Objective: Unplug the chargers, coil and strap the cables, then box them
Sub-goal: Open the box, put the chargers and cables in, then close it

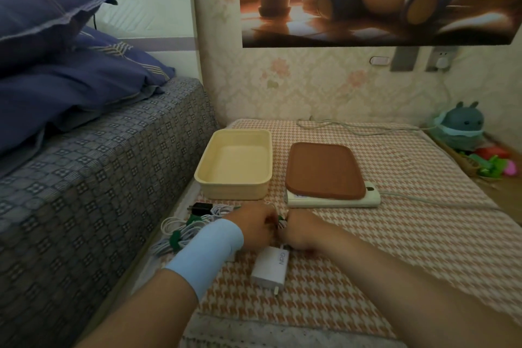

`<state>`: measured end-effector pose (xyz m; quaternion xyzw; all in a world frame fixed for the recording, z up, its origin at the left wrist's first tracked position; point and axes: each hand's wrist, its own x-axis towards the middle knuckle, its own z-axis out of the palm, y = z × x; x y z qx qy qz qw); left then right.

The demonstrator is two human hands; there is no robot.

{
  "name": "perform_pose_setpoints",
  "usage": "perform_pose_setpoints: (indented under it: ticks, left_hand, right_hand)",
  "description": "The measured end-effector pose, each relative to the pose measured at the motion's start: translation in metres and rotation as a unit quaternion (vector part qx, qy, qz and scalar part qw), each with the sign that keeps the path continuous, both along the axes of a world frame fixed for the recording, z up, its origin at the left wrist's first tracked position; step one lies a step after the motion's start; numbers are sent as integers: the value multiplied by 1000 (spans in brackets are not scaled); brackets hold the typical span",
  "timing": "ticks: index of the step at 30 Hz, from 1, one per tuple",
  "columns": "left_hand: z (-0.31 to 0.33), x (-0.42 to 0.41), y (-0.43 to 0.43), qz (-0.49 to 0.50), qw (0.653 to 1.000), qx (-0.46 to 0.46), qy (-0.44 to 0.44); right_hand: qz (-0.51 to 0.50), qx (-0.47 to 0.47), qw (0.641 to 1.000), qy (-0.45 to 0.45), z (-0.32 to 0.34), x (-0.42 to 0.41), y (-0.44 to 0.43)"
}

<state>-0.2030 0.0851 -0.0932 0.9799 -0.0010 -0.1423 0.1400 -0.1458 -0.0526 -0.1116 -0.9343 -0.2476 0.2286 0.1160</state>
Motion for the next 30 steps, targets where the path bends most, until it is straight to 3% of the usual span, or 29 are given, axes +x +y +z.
perform_pose_setpoints:
  ticks: [6,10,15,20,26,30]
  left_hand:
    - [-2,-12,5,-40,995,48,-77]
    - [-12,-4,4,-41,994,79,-65]
    - [-5,8,-2,-73,984,156,-55]
    - [8,13,-12,-54,974,217,-22]
    - [4,3,-17,-4,993,112,-35]
    - [9,-11,-43,46,996,-33,74]
  right_hand:
    - [14,92,996,-7,0,3,-20]
    - [-90,64,989,-95,10,-15,-27]
    - [-110,73,991,-6,-5,-55,-15]
    - [-111,107,988,21,-11,-46,-16]
    - [-132,125,981,72,-3,-29,-42]
    - [-137,117,979,92,-1,-24,-46]
